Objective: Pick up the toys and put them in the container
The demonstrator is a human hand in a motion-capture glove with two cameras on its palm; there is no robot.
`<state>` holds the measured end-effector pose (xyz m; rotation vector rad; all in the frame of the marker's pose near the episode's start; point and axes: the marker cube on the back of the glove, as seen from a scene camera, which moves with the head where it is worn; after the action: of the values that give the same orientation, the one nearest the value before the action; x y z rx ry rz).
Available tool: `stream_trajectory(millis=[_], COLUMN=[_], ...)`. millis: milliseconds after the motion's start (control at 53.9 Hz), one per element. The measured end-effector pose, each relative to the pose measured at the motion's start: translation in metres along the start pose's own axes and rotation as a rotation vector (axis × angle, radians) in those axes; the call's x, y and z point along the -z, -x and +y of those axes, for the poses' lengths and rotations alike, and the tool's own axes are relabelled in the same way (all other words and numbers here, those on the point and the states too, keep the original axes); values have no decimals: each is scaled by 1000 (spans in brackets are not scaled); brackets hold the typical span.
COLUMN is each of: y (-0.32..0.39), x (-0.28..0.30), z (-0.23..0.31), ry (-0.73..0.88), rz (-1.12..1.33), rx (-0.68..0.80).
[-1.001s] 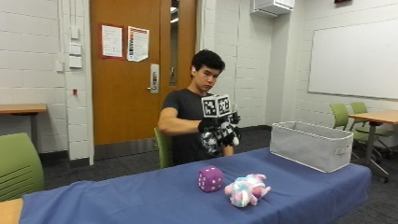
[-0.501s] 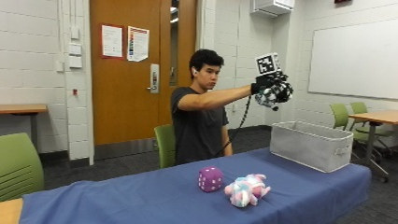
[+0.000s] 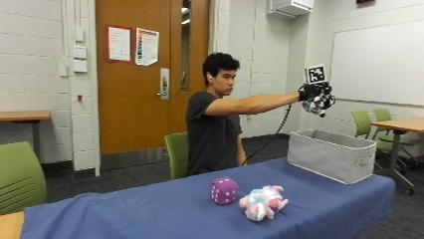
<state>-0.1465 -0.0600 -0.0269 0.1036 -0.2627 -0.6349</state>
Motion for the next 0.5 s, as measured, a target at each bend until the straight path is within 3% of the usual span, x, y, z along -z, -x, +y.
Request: stream_trajectory(millis=[56,148,204,334,426,501], y=[-5,-19,-28,-50,-51,-18], x=[-11,-28,-34,-34,-25,-25], z=[1,3,10,12,23,24], ry=[31,163,235,189,163,147], rz=[46,130,123,176,97,119], rx=[30,-39,56,-177,-103,-200])
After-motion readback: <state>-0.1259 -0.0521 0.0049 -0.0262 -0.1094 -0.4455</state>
